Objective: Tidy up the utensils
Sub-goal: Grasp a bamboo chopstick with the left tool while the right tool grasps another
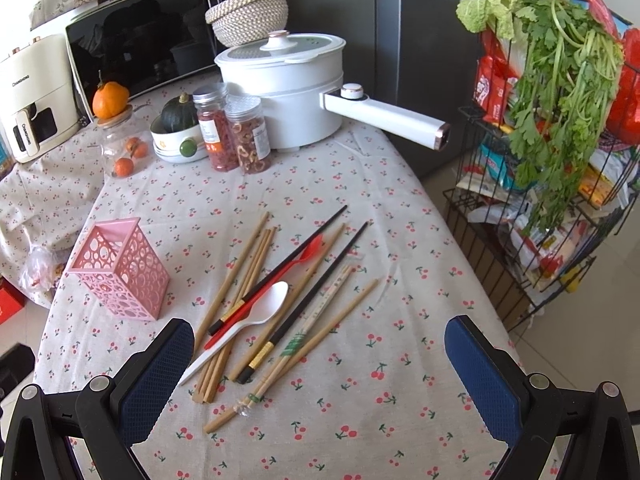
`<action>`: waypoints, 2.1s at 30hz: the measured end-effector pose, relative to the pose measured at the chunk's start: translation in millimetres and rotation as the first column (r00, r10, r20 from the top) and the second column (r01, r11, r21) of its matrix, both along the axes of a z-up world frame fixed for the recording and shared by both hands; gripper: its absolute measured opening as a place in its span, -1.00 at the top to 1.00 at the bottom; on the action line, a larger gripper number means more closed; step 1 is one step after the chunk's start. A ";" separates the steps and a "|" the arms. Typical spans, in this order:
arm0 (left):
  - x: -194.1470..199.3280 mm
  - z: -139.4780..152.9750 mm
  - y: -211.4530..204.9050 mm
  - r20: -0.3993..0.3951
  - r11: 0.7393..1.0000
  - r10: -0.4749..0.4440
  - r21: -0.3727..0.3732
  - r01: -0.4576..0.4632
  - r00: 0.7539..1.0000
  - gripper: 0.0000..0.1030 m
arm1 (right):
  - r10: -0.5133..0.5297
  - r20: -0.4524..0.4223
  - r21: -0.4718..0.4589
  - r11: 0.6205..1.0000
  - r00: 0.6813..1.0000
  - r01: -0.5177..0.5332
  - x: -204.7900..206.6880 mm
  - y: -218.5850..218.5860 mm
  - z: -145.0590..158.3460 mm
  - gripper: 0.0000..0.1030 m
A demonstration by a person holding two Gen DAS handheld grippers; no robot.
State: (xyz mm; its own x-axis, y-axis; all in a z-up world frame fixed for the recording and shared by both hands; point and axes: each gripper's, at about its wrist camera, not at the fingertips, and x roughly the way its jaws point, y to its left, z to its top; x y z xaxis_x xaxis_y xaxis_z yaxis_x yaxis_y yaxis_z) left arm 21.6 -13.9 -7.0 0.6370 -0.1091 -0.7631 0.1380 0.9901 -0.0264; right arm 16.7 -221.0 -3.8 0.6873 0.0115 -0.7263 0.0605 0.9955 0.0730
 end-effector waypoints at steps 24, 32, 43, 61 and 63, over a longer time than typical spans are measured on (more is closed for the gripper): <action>184.8 -76.6 -118.4 -0.331 0.984 -0.141 0.060 0.169 0.933 0.57 | -0.092 -0.341 0.276 0.942 0.936 0.193 96.7 -117.1 -79.5 -0.54; 244.1 -133.1 -141.3 -0.403 0.970 -0.072 0.183 0.157 0.912 0.65 | -0.076 -0.389 0.252 0.950 0.918 0.185 117.5 -124.9 -102.0 -0.54; 254.1 -149.8 -129.5 -0.408 0.971 -0.047 0.194 0.137 0.912 0.85 | -0.040 -0.429 0.244 0.957 0.903 0.158 126.3 -117.3 -112.7 -0.54; 103.8 -25.5 -69.4 -0.108 0.968 -0.249 0.008 0.251 0.963 0.87 | -0.031 -0.503 0.133 0.985 0.864 0.112 149.0 -60.0 -147.6 -0.58; 84.4 -18.6 -59.5 -0.073 0.969 -0.246 -0.005 0.247 0.966 0.87 | -0.051 -0.501 0.053 0.995 0.864 0.090 152.7 -47.1 -149.6 -0.57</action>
